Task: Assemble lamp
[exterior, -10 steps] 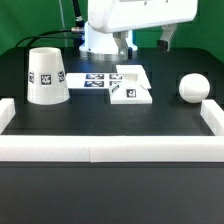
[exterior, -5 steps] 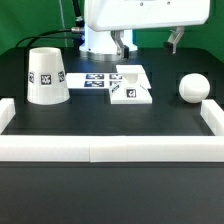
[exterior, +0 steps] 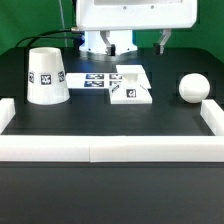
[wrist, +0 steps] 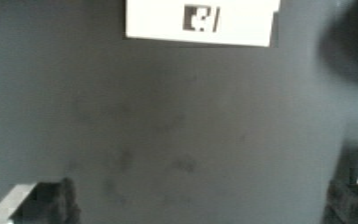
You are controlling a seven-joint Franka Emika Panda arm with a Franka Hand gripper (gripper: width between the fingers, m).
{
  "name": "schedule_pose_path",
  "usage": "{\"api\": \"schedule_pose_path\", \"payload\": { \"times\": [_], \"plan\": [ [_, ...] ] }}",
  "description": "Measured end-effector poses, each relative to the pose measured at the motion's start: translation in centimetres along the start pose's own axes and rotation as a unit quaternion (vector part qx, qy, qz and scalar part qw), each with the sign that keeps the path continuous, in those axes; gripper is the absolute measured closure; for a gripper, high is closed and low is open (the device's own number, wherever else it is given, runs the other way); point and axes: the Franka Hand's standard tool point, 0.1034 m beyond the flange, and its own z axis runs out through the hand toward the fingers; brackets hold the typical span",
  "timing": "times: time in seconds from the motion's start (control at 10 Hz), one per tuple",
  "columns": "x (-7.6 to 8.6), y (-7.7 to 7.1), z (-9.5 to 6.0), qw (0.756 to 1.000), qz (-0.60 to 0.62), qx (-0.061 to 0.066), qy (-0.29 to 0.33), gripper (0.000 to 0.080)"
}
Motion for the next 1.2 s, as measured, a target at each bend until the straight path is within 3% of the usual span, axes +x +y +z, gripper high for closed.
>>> {"api": "schedule_pose_path", "payload": {
  "times": [0.1,0.6,0.9,1.2],
  "plan": [
    [-0.8,0.2,0.4,1.000,0.001,0.002,0.000,0.0100],
    [-0.8,0.1,0.5,1.000,0.004,0.003,0.000,0.0100],
    [-4.9,0.0,2.4,0.999,0.041,0.009,-0.017,0.0100],
    [-6.8,-0.7,3.9,0.998,0.054,0.014,-0.021,0.0100]
  ]
}}
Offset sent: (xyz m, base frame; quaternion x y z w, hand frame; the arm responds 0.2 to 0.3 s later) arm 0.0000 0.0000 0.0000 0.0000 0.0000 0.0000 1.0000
